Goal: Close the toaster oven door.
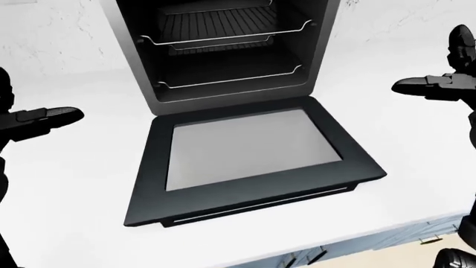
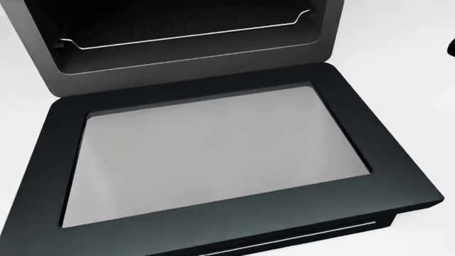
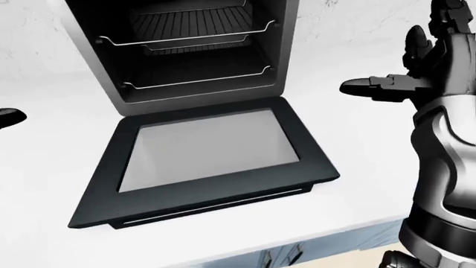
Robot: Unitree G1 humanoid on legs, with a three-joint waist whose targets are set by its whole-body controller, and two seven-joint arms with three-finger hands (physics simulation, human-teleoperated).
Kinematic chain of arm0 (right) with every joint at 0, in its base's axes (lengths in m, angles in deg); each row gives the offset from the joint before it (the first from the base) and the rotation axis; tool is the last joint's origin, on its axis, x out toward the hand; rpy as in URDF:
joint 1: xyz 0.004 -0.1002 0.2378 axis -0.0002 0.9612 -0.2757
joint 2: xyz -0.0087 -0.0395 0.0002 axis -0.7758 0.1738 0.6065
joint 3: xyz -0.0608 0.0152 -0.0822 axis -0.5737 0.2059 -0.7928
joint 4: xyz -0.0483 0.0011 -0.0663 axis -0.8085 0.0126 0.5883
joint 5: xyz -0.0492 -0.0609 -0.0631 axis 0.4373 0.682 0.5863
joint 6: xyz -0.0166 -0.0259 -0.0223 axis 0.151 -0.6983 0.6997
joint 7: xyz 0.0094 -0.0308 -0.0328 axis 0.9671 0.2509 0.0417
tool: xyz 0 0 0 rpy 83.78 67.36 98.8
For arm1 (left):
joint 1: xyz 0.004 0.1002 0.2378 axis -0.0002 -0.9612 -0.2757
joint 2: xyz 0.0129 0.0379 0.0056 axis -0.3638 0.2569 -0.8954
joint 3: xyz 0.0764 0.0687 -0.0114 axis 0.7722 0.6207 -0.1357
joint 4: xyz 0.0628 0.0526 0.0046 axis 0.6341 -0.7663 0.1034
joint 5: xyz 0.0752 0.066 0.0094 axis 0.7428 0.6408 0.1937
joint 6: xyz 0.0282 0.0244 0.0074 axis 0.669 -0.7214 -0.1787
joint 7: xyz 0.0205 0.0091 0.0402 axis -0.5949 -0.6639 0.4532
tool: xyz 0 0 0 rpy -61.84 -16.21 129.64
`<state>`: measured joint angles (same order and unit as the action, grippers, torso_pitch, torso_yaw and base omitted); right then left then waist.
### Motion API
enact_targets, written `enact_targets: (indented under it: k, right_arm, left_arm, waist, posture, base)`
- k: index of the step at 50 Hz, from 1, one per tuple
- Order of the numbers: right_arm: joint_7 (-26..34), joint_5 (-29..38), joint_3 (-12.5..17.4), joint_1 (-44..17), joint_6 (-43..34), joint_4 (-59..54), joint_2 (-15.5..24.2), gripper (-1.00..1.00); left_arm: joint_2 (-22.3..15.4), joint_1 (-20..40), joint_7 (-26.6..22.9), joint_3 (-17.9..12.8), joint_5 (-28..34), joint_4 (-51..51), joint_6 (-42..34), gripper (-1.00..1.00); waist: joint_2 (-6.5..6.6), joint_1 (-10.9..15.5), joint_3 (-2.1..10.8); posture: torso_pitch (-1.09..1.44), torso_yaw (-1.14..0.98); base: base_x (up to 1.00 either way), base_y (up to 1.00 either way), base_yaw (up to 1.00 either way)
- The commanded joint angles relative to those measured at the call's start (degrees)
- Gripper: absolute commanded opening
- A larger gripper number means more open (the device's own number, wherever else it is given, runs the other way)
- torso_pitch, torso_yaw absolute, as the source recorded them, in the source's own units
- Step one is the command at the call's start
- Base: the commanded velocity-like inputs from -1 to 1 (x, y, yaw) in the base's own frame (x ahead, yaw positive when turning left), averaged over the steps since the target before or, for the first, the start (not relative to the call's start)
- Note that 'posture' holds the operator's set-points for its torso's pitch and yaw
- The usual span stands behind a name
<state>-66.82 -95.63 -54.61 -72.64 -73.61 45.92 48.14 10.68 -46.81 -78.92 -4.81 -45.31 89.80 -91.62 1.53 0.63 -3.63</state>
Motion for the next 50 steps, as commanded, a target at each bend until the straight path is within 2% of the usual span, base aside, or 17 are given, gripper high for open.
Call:
enact_targets:
  k: [1,5,7,10,12,14,16,19,23,25,26,31,34,35,37,42,50]
  right_arm:
    - [0.7,0.8,1.0,-2.0,2.8,1.9,1.7,1.0]
    - [-0.8,4.7,-0.8,-3.1,2.4,-1.0,1.6,1.0]
    - [-3.5,11.7,-2.8,-3.9,7.9,-3.9,1.0,1.0]
    - [-3.1,10.4,-0.3,-3.5,7.4,-3.8,-0.5,1.0]
    - [-0.5,3.6,2.2,-2.0,3.4,-0.4,-0.8,1.0]
    - [-0.5,3.6,1.9,-1.0,5.0,0.0,0.0,1.0]
    - [-1.5,4.2,1.5,-1.1,6.3,-0.5,0.1,1.0]
    - [-2.0,2.4,2.0,-1.6,5.3,-0.3,0.5,1.0]
    - [-3.5,1.2,2.1,-1.9,5.1,-1.0,0.9,1.0]
    - [-4.1,1.7,1.6,-1.8,5.1,-1.7,1.2,1.0]
    - [-4.2,-1.5,2.8,-2.4,2.9,-1.5,0.7,1.0]
    - [-6.6,-1.9,2.1,-3.4,1.1,-3.5,2.2,1.0]
    - [-7.5,-4.1,2.6,-4.0,-0.8,-3.6,3.0,1.0]
    - [-8.0,-4.9,2.8,-4.2,-1.1,-3.9,3.2,1.0]
    - [-8.7,-7.2,3.5,-4.5,-2.6,-3.9,4.5,1.0]
    - [-2.7,0.6,1.1,-1.1,4.3,-4.0,6.5,1.0]
    - [3.7,10.8,1.8,0.0,9.9,-5.9,6.5,1.0]
  left_arm:
    - [-1.4,2.0,0.5,-1.4,-0.9,1.4,1.8,1.0]
    - [-2.0,1.8,1.0,-1.8,-2.3,1.5,1.5,1.0]
    - [-2.1,1.7,1.2,-1.7,-2.6,1.6,1.6,1.0]
    - [-2.3,1.6,1.4,-1.7,-2.9,1.6,1.6,1.0]
    - [-2.4,1.6,1.4,-1.7,-3.0,1.7,1.6,1.0]
    - [-2.4,1.5,1.5,-1.7,-3.1,1.7,1.7,1.0]
    - [-2.4,1.5,1.6,-1.7,-3.1,1.7,1.7,1.0]
    - [-2.4,1.3,1.6,-1.8,-3.2,1.8,1.7,1.0]
    - [-2.5,1.4,1.6,-1.8,-3.3,1.7,1.7,1.0]
    - [-2.5,1.4,1.6,-1.7,-3.3,1.6,1.7,1.0]
    - [-2.5,1.4,1.6,-1.8,-3.3,1.6,1.7,1.0]
    - [-2.5,2.2,2.8,-2.6,-5.3,1.2,0.5,1.0]
    - [-2.9,2.2,4.0,-2.5,-6.6,1.1,0.3,1.0]
    - [-3.1,2.0,4.2,-2.2,-6.4,0.9,0.4,1.0]
    - [-3.0,1.9,4.3,-1.9,-6.3,1.0,0.4,1.0]
    - [-3.7,1.7,4.6,-1.1,-4.8,0.5,0.3,1.0]
    - [-2.0,0.3,2.4,-2.0,-2.5,0.0,0.5,1.0]
  waist:
    - [-0.31,-0.5,1.43]
    - [-0.41,-0.6,1.19]
    - [-0.54,-0.7,1.16]
    - [-0.63,-0.9,1.32]
    - [-0.79,-0.8,1.56]
    - [-0.53,1.0,2.4]
    - [-0.56,0.5,1.42]
    - [-0.81,0.8,1.48]
    - [-3.5,0.9,0.65]
    - [-3.26,-0.4,1.43]
    - [-6.06,0.7,1.53]
    - [-2.24,0.2,0.63]
    - [0.22,-1.2,1.41]
    - [-0.27,-1.0,0.55]
    - [-0.31,-1.2,0.95]
    - [-0.58,-1.1,0.82]
    - [-1.05,-0.9,1.17]
  posture:
    - [0.0,0.0]
    - [0.0,0.0]
    - [0.0,0.0]
    - [0.0,0.0]
    - [0.0,0.0]
    - [0.0,0.0]
    - [0.0,0.0]
    - [0.0,0.0]
    - [0.0,0.0]
    - [0.0,0.0]
    - [0.0,0.0]
    - [0.0,0.0]
    - [0.0,0.0]
    - [0.0,0.0]
    - [0.0,0.0]
    - [0.0,0.0]
    - [0.0,0.0]
  base:
    - [0.0,0.0,0.0]
    - [0.0,0.0,0.0]
    - [0.0,0.0,0.0]
    - [0.0,0.0,0.0]
    - [0.0,0.0,0.0]
    - [0.0,0.0,0.5]
    - [0.0,0.0,1.0]
    - [0.0,0.0,1.0]
    - [0.0,0.0,1.0]
    - [0.0,0.42,0.5]
    - [0.0,0.16,0.0]
    - [0.0,0.0,0.0]
    - [0.0,0.0,0.0]
    - [0.0,0.0,0.0]
    - [0.0,0.0,0.0]
    - [0.0,0.0,0.0]
    - [0.0,0.0,0.0]
